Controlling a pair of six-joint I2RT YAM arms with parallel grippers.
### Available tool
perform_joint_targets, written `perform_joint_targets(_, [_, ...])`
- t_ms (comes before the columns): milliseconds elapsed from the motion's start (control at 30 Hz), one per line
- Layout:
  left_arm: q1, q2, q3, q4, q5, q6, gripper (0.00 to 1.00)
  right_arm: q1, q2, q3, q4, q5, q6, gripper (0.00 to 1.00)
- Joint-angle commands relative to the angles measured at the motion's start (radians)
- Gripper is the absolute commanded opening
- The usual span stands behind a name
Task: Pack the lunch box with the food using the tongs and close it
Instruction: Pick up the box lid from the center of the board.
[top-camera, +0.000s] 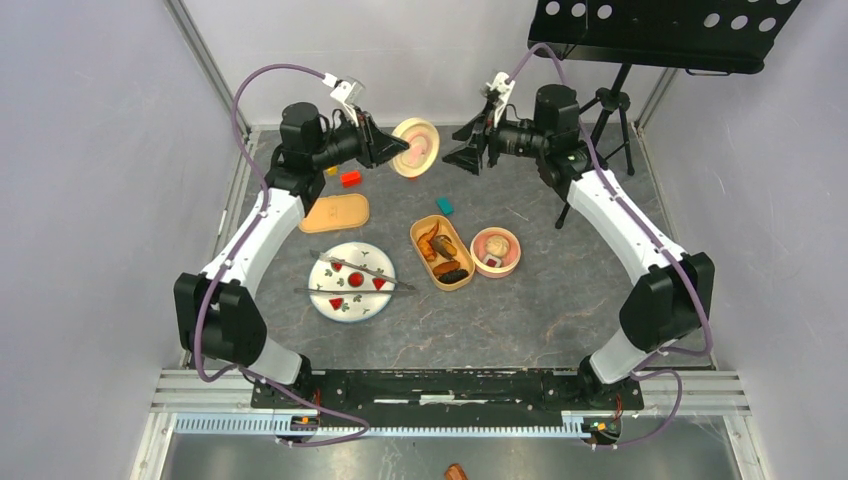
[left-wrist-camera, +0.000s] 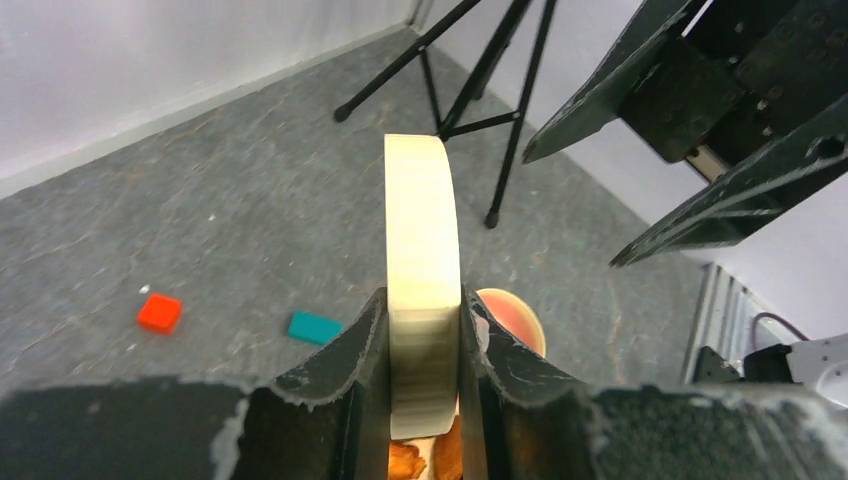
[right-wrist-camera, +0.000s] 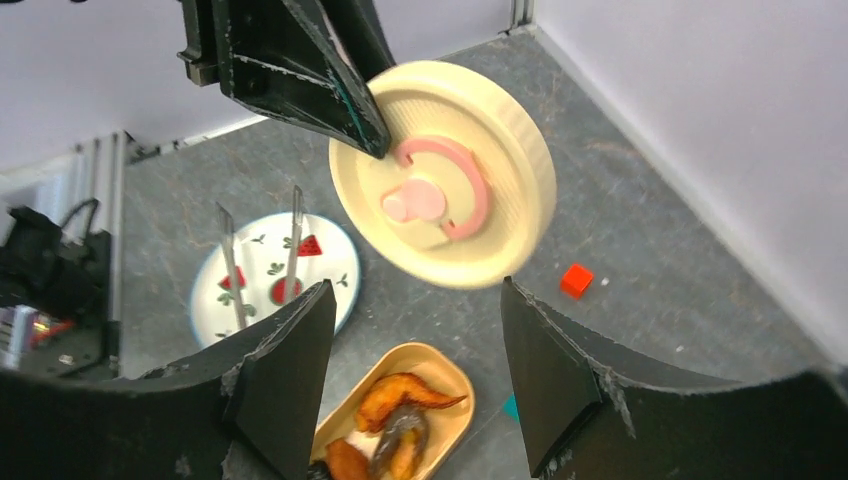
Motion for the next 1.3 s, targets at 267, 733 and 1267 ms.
perform_joint_targets(267, [-0.004,-0.069,-0.103,0.349,0.232,-0.213,0.02,0.133,-0.148,-0.074,0.027,0.162,-0.413,0.69])
perform_joint_targets(733, [-0.005,-0.069,-0.13,0.467,0.3,-0.323,0.02,0.172,-0.102,-0.026,-0.06,0.191,-0.472,0.67])
perform_joint_targets(1267, [0.018,-0.026,-0.125,0.451,0.167,-0.45,0.02,0.233,-0.19,-0.069,-0.161,0.095,-0.721,0.38])
